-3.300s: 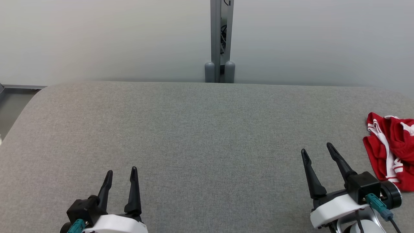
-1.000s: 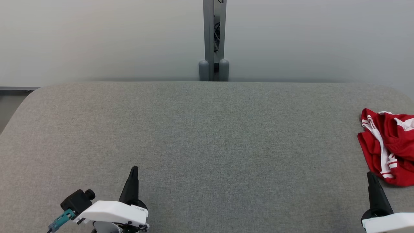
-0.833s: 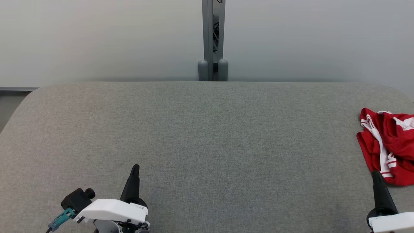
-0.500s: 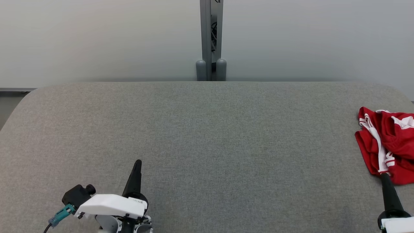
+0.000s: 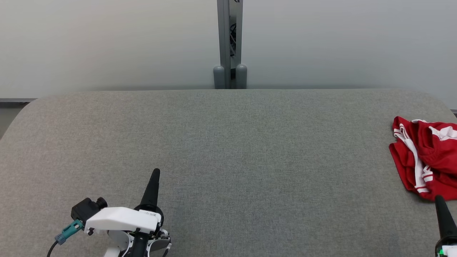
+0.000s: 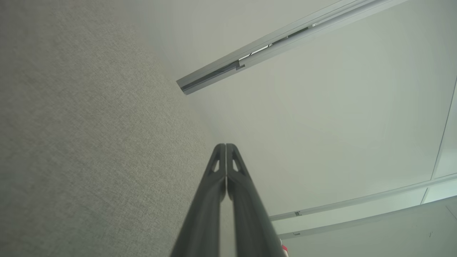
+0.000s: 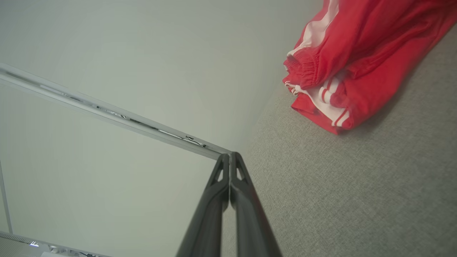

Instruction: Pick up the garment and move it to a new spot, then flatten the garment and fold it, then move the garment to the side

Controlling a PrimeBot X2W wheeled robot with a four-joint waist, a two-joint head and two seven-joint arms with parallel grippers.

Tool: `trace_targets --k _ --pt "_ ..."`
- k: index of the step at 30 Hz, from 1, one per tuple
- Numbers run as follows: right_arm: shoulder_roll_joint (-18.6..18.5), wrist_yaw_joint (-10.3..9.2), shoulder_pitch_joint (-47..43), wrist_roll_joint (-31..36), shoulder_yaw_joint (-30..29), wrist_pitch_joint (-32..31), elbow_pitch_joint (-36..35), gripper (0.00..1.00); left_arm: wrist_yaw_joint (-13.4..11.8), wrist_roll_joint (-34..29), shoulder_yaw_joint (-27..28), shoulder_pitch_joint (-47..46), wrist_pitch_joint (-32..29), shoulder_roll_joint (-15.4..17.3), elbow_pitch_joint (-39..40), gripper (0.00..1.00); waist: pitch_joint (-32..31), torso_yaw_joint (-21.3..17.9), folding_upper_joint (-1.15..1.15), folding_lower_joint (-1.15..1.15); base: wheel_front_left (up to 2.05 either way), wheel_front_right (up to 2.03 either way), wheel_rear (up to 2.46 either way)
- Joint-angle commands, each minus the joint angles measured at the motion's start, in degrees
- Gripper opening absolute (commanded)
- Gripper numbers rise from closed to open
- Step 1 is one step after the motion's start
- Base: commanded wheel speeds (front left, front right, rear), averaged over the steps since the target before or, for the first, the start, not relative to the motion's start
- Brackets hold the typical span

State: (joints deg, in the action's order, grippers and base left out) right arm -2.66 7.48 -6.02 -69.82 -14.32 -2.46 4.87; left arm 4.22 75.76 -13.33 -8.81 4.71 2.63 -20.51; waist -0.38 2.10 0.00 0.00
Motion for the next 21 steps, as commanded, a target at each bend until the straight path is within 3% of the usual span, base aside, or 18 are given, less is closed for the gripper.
trace_targets --k 1,21 --pt "-0.71 0.02 -0.13 -1.81 -0.60 -0.53 -0.79 0.00 0.54 1.38 -0.04 -1.82 -0.25 0.22 0.37 0.00 0.01 -0.05 0.00 0.00 0.00 0.00 0.00" --pt "-1.04 0.03 -2.27 -13.05 -3.64 -3.14 -3.10 0.00 1.79 9.70 -0.87 -3.65 -2.05 0.29 0.10 0.00 0.17 -0.82 0.00 0.00 0.00 0.00 0.00"
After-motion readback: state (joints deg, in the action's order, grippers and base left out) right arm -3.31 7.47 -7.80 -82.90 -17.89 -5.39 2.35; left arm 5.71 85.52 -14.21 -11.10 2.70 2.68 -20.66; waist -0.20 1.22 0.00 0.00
